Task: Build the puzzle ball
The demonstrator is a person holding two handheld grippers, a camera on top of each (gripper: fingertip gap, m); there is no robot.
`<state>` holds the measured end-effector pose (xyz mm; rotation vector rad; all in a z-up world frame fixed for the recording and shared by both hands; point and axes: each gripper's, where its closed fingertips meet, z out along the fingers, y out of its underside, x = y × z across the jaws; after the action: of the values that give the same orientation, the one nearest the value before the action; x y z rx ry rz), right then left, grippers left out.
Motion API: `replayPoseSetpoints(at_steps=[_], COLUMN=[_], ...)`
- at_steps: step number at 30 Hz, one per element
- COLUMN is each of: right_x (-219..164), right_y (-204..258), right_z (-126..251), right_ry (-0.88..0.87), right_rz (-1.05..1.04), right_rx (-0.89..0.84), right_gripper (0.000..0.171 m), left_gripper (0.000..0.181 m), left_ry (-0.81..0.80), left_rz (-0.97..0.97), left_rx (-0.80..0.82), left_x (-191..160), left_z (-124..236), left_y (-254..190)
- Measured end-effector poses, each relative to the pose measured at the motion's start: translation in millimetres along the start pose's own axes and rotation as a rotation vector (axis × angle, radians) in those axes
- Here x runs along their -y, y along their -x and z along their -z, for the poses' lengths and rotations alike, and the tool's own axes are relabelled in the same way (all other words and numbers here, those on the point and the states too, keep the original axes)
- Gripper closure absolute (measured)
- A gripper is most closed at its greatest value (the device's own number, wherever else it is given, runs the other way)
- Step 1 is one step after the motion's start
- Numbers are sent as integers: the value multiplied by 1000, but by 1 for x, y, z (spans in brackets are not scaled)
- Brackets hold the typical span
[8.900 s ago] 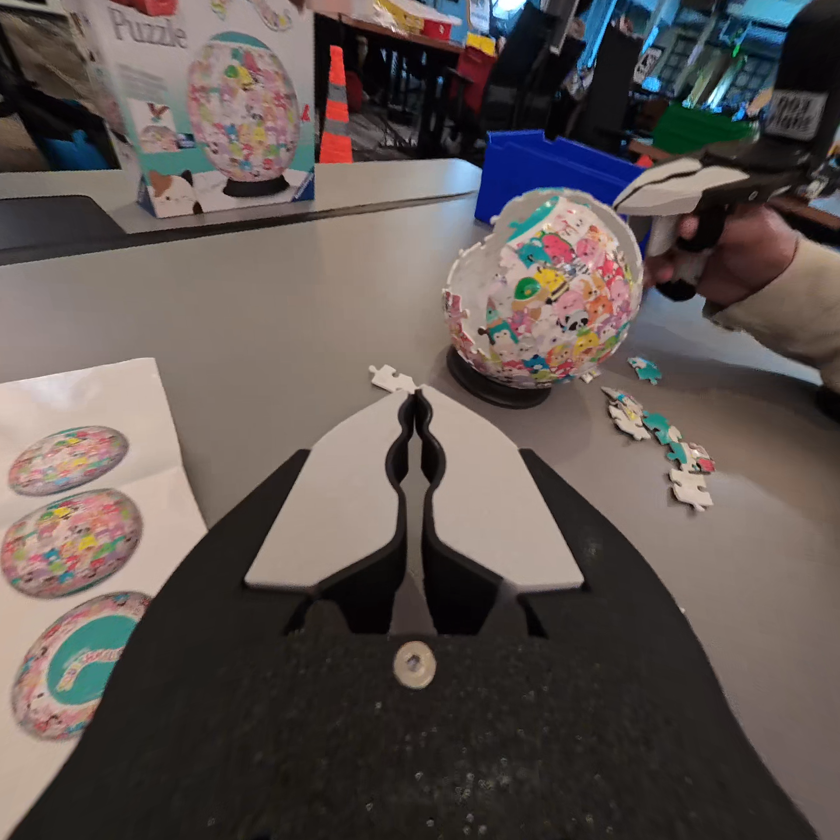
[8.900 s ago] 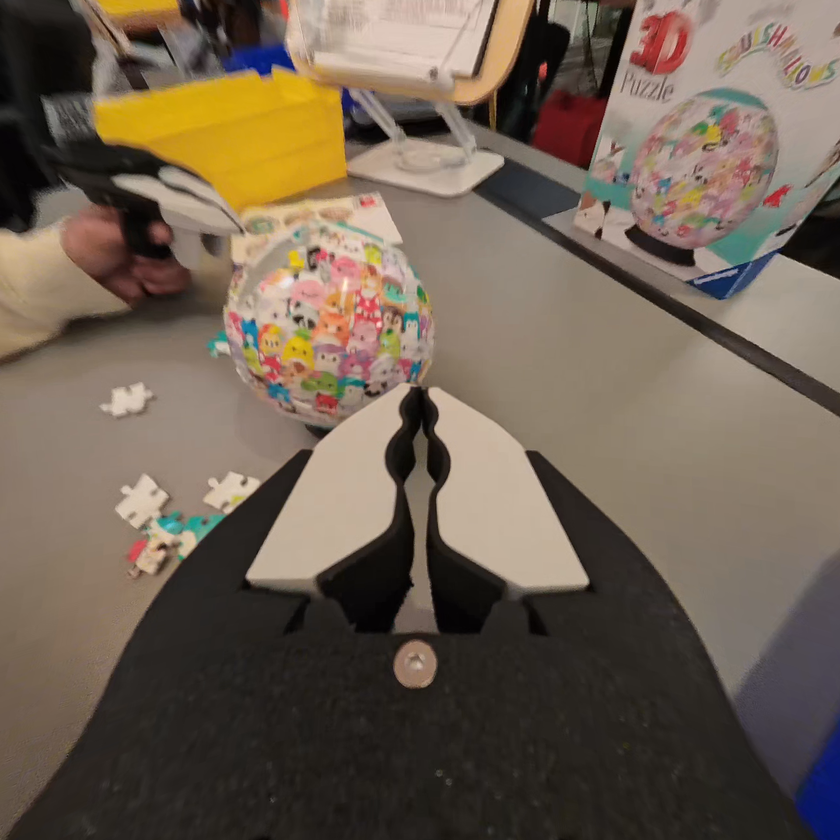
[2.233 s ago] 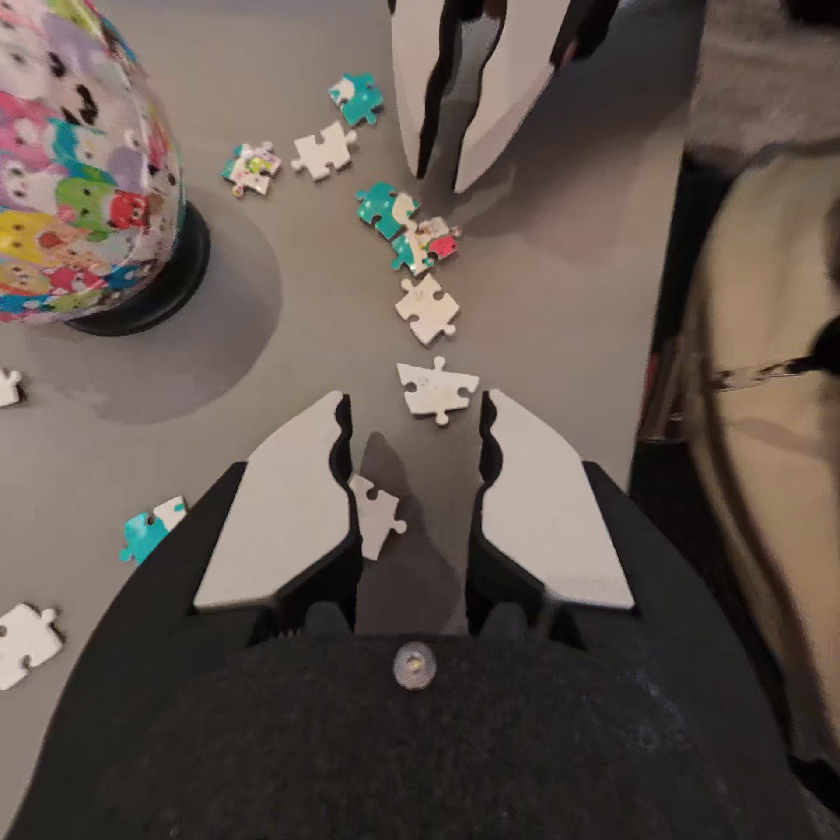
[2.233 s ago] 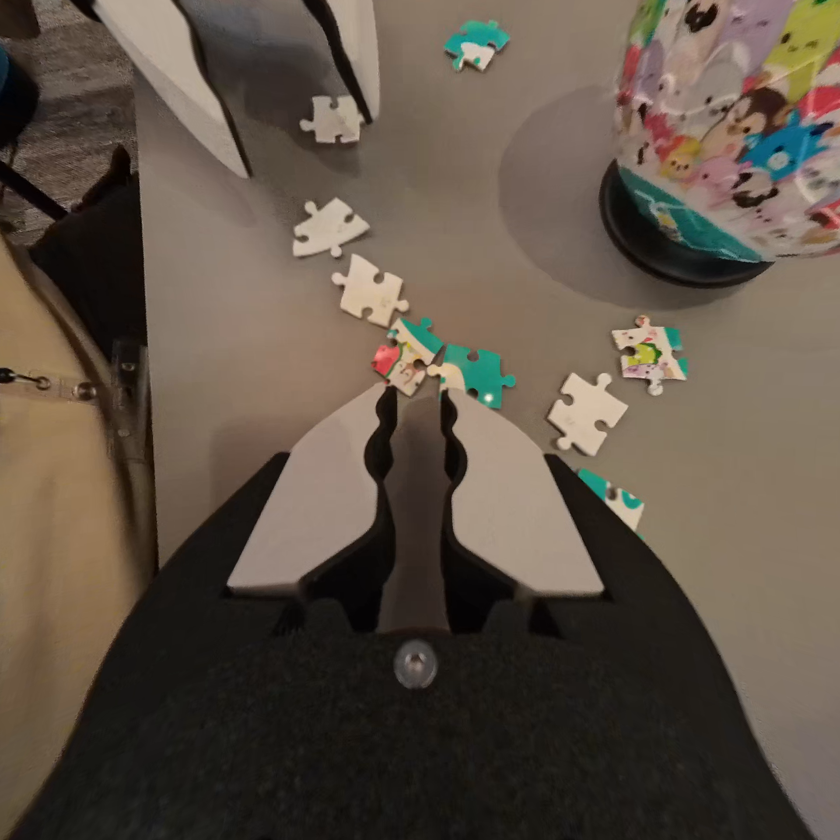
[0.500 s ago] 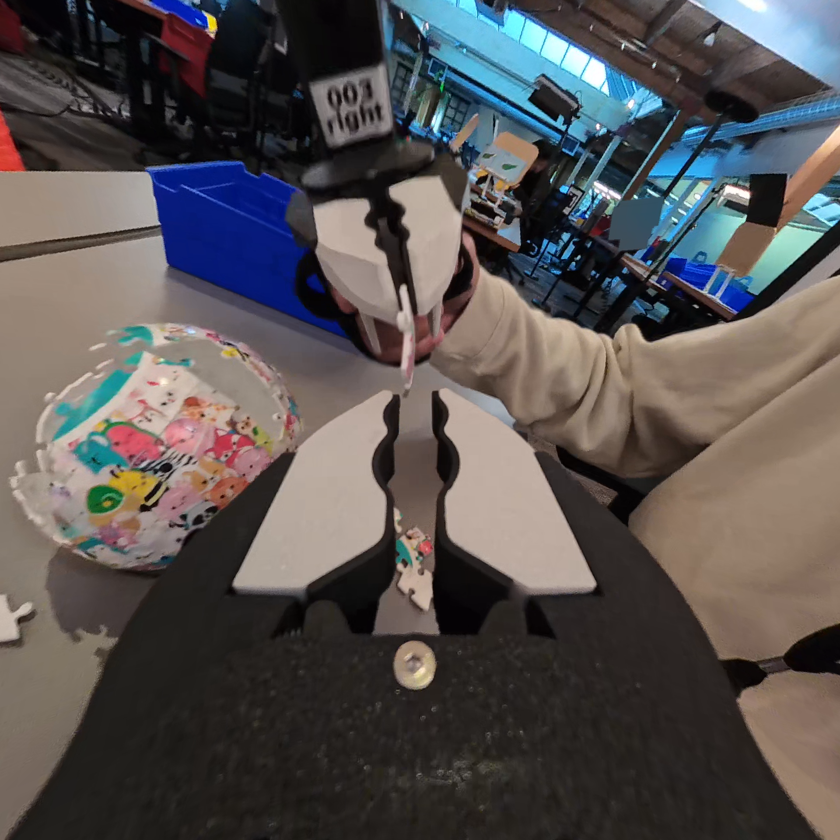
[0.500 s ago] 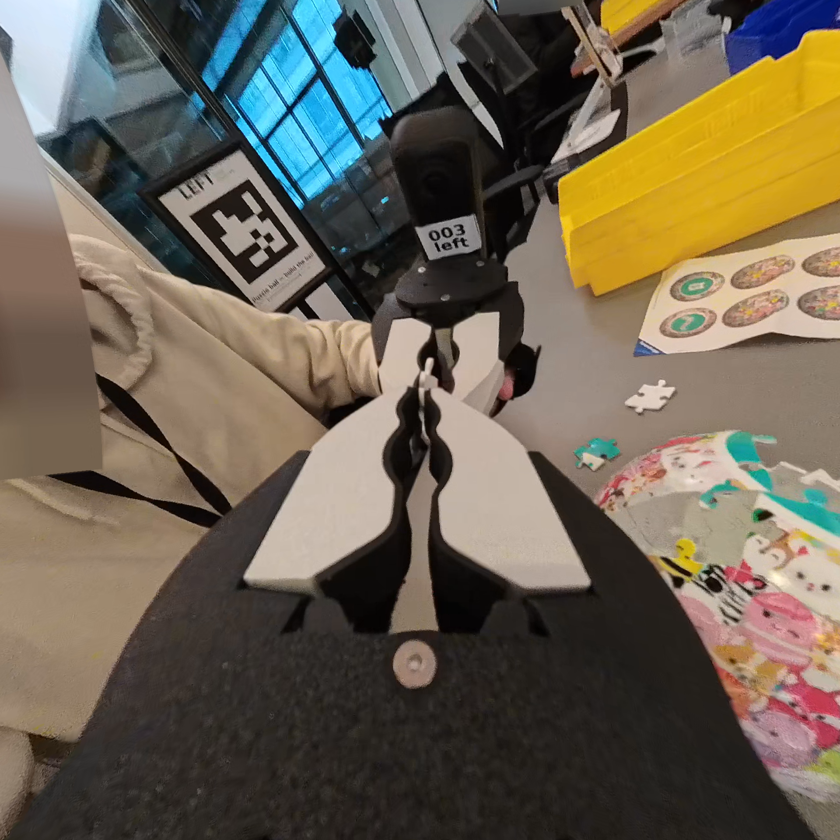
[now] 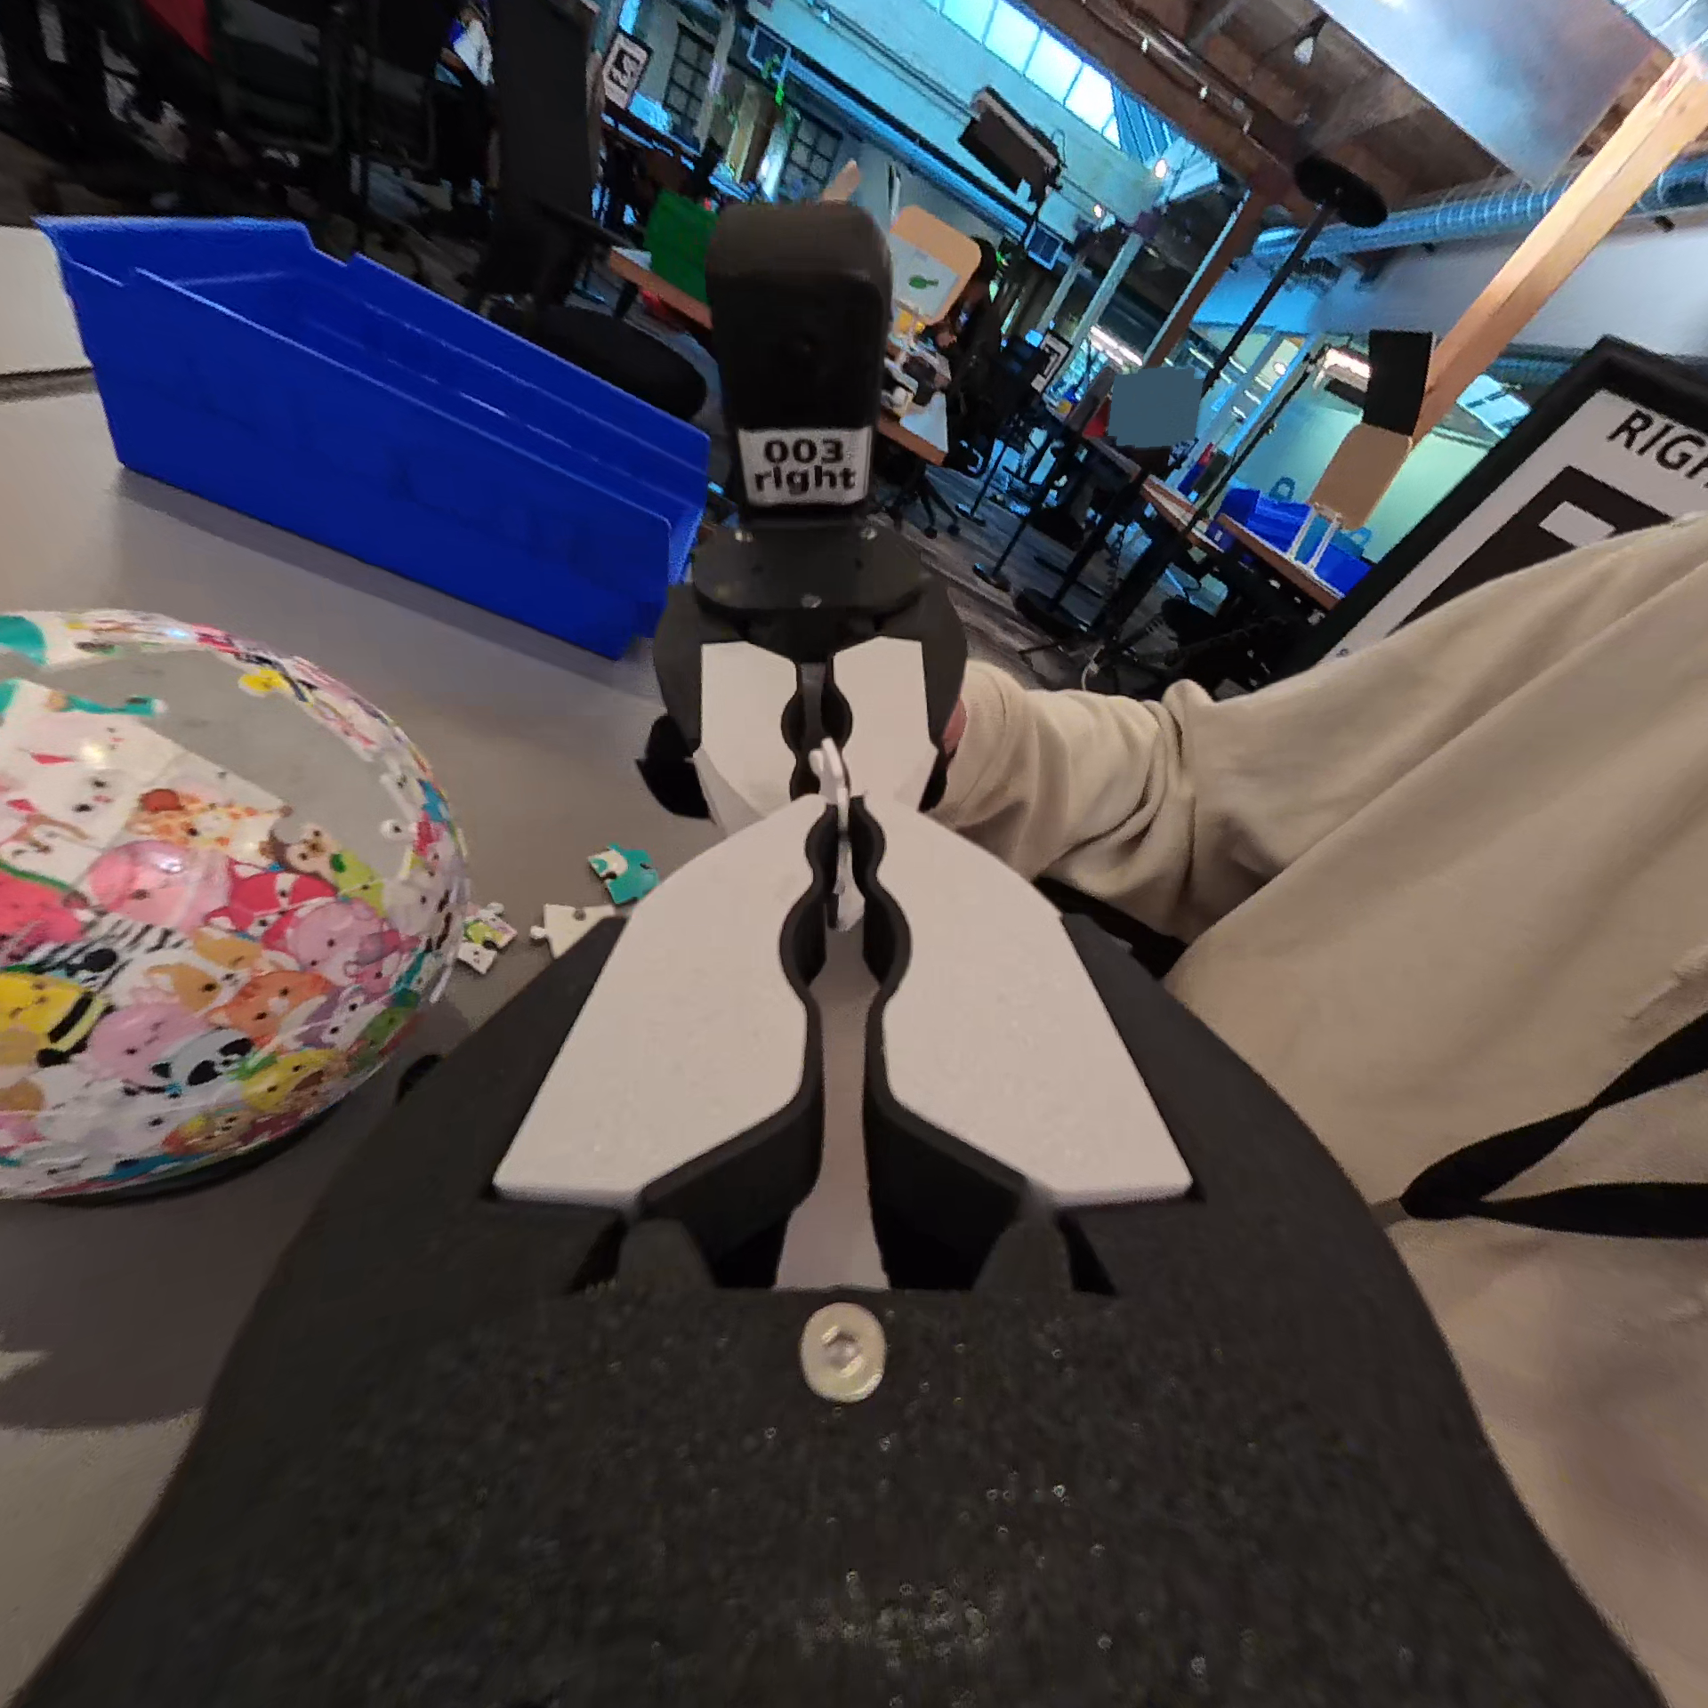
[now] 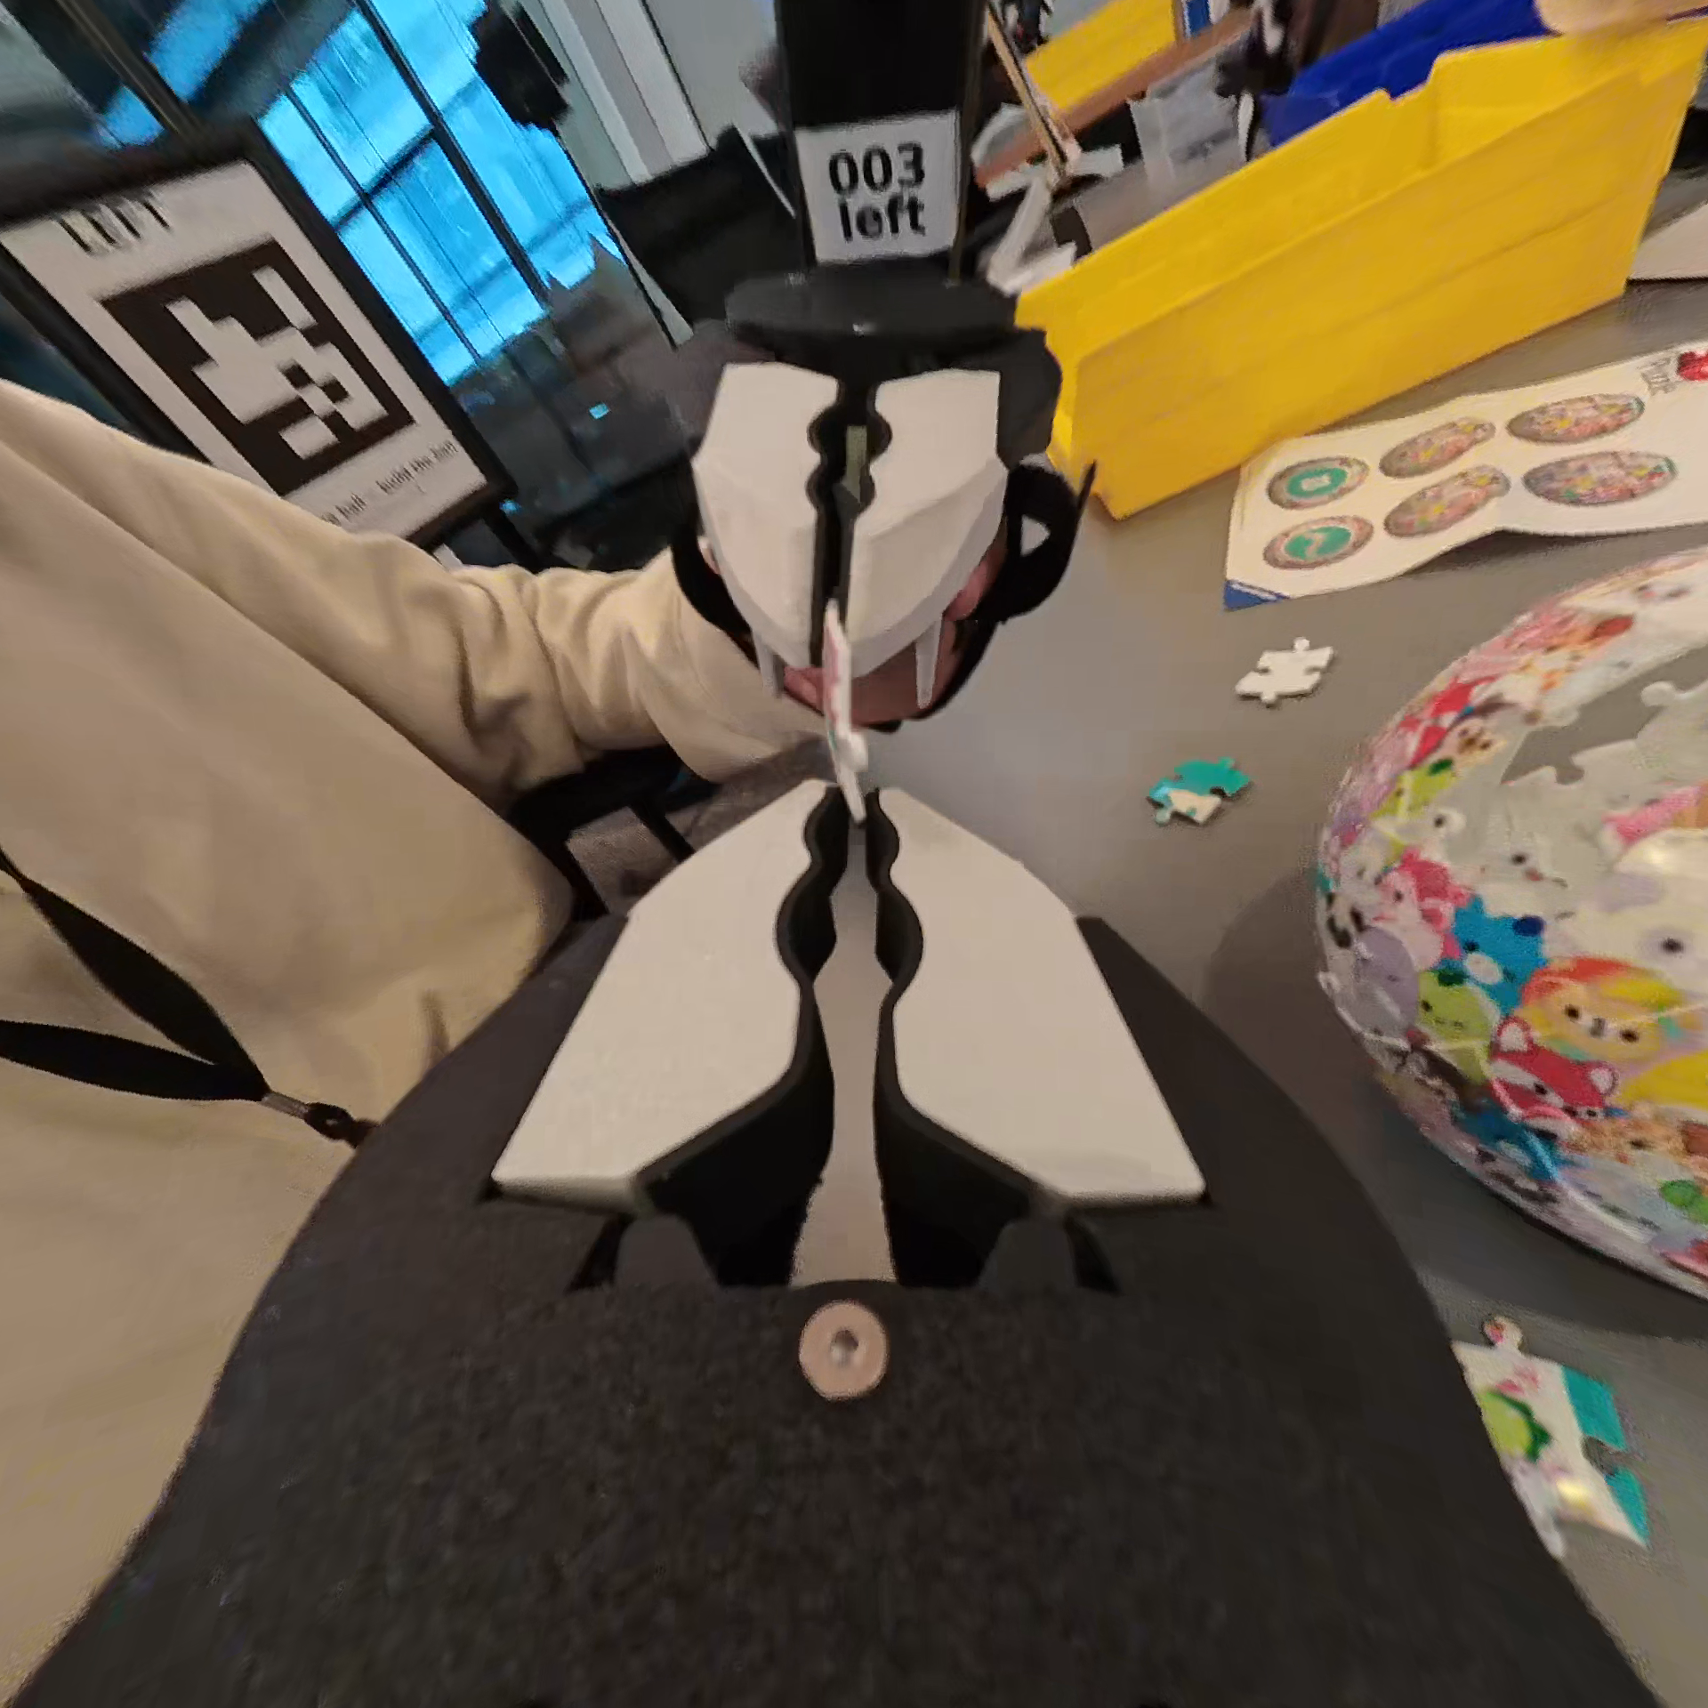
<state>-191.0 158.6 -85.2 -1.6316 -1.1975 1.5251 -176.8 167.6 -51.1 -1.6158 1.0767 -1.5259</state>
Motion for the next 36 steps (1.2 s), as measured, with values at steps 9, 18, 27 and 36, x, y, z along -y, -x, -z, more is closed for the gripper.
replayPoseSetpoints(at_steps=[9,18,27,36], right_x=[7,-17,-22,-20], right_y=[4,5,0,0], right_z=[24,-2,6,0], right_ry=[433,824,918,940], right_rz=[275,444,450,458], right_rx=[-138,-93,-104,-67], right_gripper=[154,166,167,169], left_gripper=[180,180,180,180], left_ry=[286,357,409,459], left_rz=[-125,-169,-181,-180], left_rx=[133,139,150,159], left_x=[-41,-49,-52,-62], left_z=[8,1,2,-1], left_y=[9,-4,-1,2])
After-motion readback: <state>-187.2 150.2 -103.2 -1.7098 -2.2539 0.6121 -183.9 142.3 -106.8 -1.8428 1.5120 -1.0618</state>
